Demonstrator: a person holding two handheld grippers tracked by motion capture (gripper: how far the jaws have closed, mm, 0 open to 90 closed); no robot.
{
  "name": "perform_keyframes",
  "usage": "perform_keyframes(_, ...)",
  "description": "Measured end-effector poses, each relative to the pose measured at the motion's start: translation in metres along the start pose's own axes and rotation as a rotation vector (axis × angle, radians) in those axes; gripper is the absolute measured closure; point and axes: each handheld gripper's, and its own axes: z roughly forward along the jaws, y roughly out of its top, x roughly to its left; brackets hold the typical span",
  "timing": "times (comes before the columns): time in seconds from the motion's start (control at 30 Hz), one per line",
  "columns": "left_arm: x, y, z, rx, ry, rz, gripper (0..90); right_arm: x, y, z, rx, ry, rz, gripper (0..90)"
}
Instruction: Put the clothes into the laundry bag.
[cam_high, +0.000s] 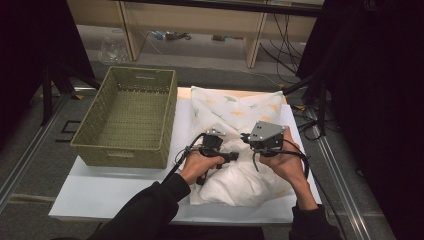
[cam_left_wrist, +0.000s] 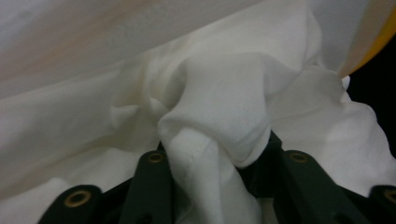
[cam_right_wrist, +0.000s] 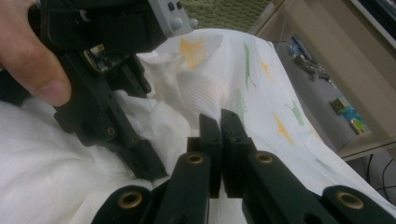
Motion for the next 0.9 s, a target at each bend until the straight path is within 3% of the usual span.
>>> perform_keyframes(0.07,-0.008,0.001,-0.011,-0.01,0.001,0.071,55.4,0.0,-0.002,0.003,0.005,0.007,-0.008,90.0)
perform_keyframes(0.1,-0.012,0.001,-0.018,-0.017,0.02,0.102,46.5,0.001,-0.004,0.004,0.014,0.007,0.011,90.0)
perform_keyframes(0.17,-0.016,0.001,-0.037,-0.046,0.067,0.152,31.7,-0.001,-0.006,0.006,0.011,0.008,0.002,90.0)
perform_keyframes(0.3,-0.007,-0.006,-0.069,-0.067,0.169,0.229,22.9,-0.002,-0.006,0.005,0.011,0.006,0.016,90.0)
perform_keyframes(0.37,0.004,-0.011,-0.078,-0.018,0.246,0.233,20.8,-0.002,-0.006,0.005,0.011,0.008,0.003,90.0)
perform_keyframes(0.4,0.01,-0.015,-0.077,0.003,0.277,0.236,19.1,-0.001,-0.006,0.006,0.016,0.005,0.02,90.0)
perform_keyframes(0.5,0.029,-0.024,-0.066,0.053,0.233,0.147,15.9,0.0,-0.005,0.008,0.013,0.01,0.004,90.0)
perform_keyframes(0.53,0.035,-0.027,-0.059,0.059,0.241,0.124,15.7,0.0,-0.005,0.009,0.013,0.013,0.002,90.0)
perform_keyframes(0.6,0.038,-0.029,-0.05,0.057,0.228,0.102,16.9,0.001,-0.005,0.009,0.015,0.013,0.006,90.0)
perform_keyframes(0.63,0.037,-0.029,-0.048,0.058,0.185,0.086,24.5,0.0,-0.006,0.009,0.016,0.013,0.007,90.0)
perform_keyframes(0.67,0.032,-0.028,-0.048,0.042,0.166,0.103,51.9,-0.001,-0.007,0.01,0.016,0.011,0.003,90.0)
perform_keyframes(0.7,0.028,-0.026,-0.049,0.033,0.161,0.13,51.9,-0.001,-0.007,0.01,0.016,0.011,0.003,90.0)
perform_keyframes(0.77,0.015,-0.021,-0.053,-0.002,0.122,0.135,68.8,0.0,-0.007,0.011,0.016,0.012,0.007,90.0)
perform_keyframes(0.83,0.005,-0.016,-0.054,-0.003,0.094,0.171,75.0,0.001,-0.006,0.012,0.016,0.011,0.005,90.0)
perform_keyframes(0.9,-0.005,-0.011,-0.053,-0.023,-0.022,0.083,77.0,0.003,-0.004,0.011,0.015,0.003,0.003,90.0)
